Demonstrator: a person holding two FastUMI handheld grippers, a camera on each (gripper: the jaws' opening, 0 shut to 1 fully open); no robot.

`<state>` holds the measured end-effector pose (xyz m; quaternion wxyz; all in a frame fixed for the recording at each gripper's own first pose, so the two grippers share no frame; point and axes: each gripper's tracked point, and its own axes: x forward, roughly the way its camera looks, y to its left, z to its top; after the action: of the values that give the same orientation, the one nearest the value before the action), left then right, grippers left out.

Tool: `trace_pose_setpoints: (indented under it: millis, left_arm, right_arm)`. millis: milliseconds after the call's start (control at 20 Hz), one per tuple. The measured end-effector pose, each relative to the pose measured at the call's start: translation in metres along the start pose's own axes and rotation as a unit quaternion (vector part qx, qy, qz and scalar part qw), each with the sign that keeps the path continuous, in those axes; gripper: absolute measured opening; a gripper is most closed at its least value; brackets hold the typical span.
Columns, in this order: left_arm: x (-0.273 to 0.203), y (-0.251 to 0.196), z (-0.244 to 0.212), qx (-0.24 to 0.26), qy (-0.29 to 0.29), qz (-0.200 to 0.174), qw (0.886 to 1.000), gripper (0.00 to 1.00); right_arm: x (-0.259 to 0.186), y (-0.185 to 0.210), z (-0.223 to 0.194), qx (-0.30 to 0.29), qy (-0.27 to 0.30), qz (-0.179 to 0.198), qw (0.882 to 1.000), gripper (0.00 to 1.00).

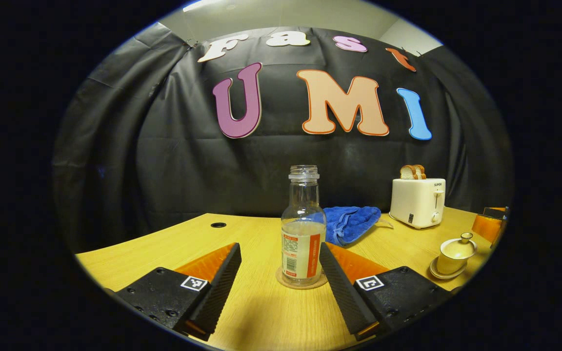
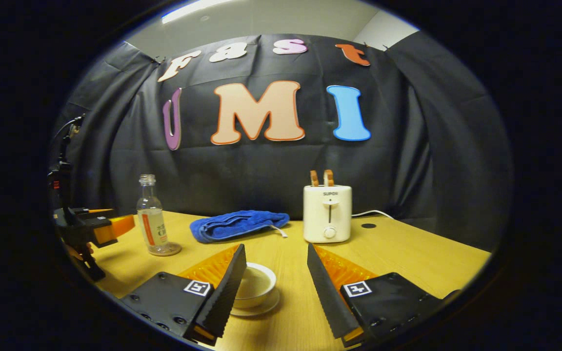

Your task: Open the teacup lid with one hand, grasp the water bottle and pour water into the teacup with the other hand; after pouring, place the water bottle on the coaster and then close the teacup lid.

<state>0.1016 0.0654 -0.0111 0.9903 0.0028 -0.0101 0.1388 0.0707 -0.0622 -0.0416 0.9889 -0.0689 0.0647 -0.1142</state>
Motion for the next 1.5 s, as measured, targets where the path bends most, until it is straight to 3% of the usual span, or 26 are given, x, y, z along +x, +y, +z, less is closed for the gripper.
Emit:
trace_pose_setpoints:
  millis: [100,150,200,250,300,400,550,600,750,800,850,950,1000,1200,1250,1300,1350,1500]
  left_arm:
    - [-0.01,0.011,0.005,0.002,-0.009,0.03,1.0,0.94]
    - [-0.017,0.014,0.003,0.0,-0.002,0.038,0.999,0.93]
    - [-0.022,0.016,0.005,0.002,-0.005,0.044,0.999,0.94]
    - [-0.026,0.018,0.006,0.002,-0.005,0.05,0.999,0.95]
    - [-0.03,0.02,0.004,0.002,-0.003,0.057,0.998,0.95]
    - [-0.038,0.027,0.005,0.003,-0.003,0.075,0.997,0.94]
    - [-0.047,0.029,0.007,0.003,-0.004,0.083,0.997,0.94]
    - [-0.048,0.028,0.007,0.003,-0.005,0.082,0.997,0.94]
    - [-0.049,0.026,0.007,0.003,-0.005,0.076,0.997,0.94]
    - [-0.05,0.028,0.007,0.003,-0.004,0.079,0.997,0.94]
    - [-0.05,0.03,0.007,0.003,-0.005,0.083,0.997,0.94]
    - [-0.05,0.029,0.008,0.003,-0.004,0.084,0.996,0.94]
    - [-0.05,0.029,0.007,0.003,-0.004,0.083,0.997,0.94]
    - [-0.051,0.029,0.008,0.003,-0.004,0.071,0.997,0.94]
    - [-0.051,0.027,0.008,0.003,-0.004,0.066,0.998,0.94]
    - [-0.051,0.027,0.008,0.003,-0.005,0.064,0.998,0.94]
    - [-0.051,0.029,0.008,0.004,-0.004,0.066,0.998,0.94]
    - [-0.052,0.033,0.008,0.004,-0.003,0.075,0.997,0.94]
  right_arm:
    - [-0.006,-0.015,0.001,-0.001,-0.002,-0.04,0.999,0.87]
    - [-0.008,-0.022,0.002,-0.002,-0.003,-0.06,0.998,0.77]
    - [-0.01,-0.03,0.002,-0.003,-0.004,-0.081,0.997,0.87]
    - [-0.013,-0.036,0.003,-0.004,-0.005,-0.098,0.995,0.78]
    - [-0.015,-0.04,0.003,-0.004,-0.005,-0.11,0.994,0.82]
    - [-0.02,-0.043,0.003,-0.004,-0.006,-0.126,0.992,0.77]
    - [-0.027,-0.041,0.003,-0.005,-0.006,-0.128,0.992,0.77]
    - [-0.029,-0.041,0.003,-0.005,-0.006,-0.127,0.992,0.87]
    - [-0.034,-0.043,0.003,-0.005,-0.007,-0.135,0.991,0.87]
    - [-0.036,-0.044,0.003,-0.005,-0.007,-0.138,0.99,0.77]
    - [-0.037,-0.045,0.003,-0.005,-0.008,-0.142,0.99,0.87]
    - [-0.038,-0.045,0.003,-0.005,-0.008,-0.143,0.99,0.77]
    - [-0.037,-0.045,0.003,-0.005,-0.008,-0.144,0.99,0.87]
    - [-0.037,-0.046,0.003,-0.005,-0.008,-0.147,0.989,0.77]
    - [-0.037,-0.047,0.003,-0.006,-0.008,-0.148,0.989,0.82]
    - [-0.037,-0.048,0.003,-0.005,-0.008,-0.15,0.989,0.77]
    - [-0.037,-0.049,0.004,-0.006,-0.008,-0.152,0.988,0.82]
    - [-0.038,-0.05,0.003,-0.006,-0.008,-0.155,0.988,0.82]
